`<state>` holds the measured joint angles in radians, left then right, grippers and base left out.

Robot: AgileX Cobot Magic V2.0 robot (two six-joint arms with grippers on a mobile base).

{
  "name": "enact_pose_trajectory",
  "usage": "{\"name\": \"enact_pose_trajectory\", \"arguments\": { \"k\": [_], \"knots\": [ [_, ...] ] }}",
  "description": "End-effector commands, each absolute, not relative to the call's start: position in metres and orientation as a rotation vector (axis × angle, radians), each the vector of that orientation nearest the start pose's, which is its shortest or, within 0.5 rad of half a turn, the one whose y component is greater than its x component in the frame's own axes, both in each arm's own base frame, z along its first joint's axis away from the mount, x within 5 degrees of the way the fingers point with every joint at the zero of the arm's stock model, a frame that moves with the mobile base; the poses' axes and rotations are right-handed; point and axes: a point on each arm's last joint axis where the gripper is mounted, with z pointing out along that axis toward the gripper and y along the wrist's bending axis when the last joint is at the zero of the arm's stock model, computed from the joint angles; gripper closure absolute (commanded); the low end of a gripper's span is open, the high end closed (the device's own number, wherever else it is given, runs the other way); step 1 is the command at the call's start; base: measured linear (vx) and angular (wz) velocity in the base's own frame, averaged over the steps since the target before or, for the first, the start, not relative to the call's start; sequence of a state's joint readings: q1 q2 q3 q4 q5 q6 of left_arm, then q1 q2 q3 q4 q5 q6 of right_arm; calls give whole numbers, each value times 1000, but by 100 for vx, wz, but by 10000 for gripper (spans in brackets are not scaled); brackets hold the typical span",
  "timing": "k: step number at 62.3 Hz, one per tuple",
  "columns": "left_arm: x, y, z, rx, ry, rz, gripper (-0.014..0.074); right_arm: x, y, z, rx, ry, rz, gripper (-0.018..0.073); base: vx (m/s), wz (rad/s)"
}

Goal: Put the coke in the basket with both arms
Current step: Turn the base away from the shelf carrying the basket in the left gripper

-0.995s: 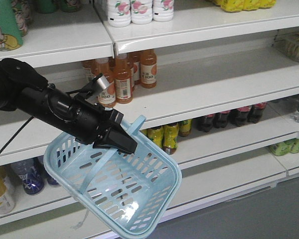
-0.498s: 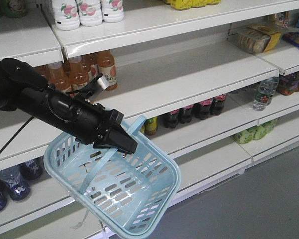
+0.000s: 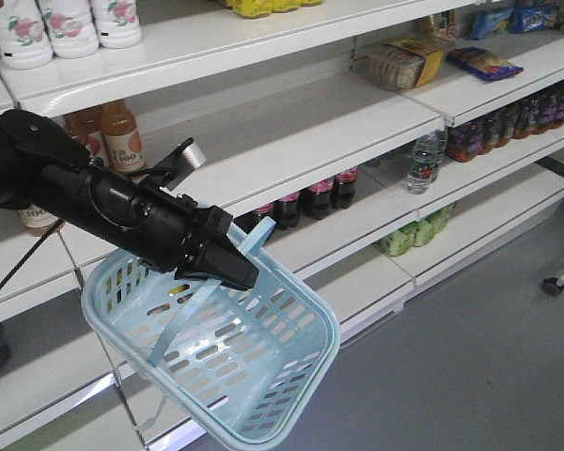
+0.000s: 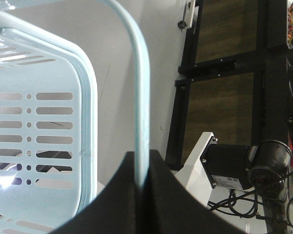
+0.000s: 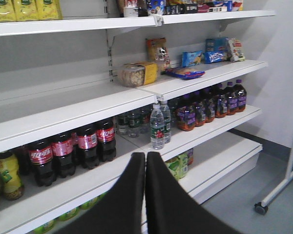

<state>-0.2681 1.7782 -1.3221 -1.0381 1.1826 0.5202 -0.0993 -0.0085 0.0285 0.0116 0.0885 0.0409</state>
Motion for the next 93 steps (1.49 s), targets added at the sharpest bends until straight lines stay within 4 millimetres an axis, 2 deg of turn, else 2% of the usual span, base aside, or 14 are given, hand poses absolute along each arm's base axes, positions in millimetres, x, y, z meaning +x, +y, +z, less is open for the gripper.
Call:
{"name": "enact_pose_trajectory", "arguments": {
  "k": [1,93],
  "knots": [
    [316,-168,303,497,2503,-1465,603,56,-6,197,114,1519,-51,569,1,-32],
    [316,-168,303,497,2503,-1465,602,56,-6,197,114,1519,-51,569,2,-28]
  ]
}}
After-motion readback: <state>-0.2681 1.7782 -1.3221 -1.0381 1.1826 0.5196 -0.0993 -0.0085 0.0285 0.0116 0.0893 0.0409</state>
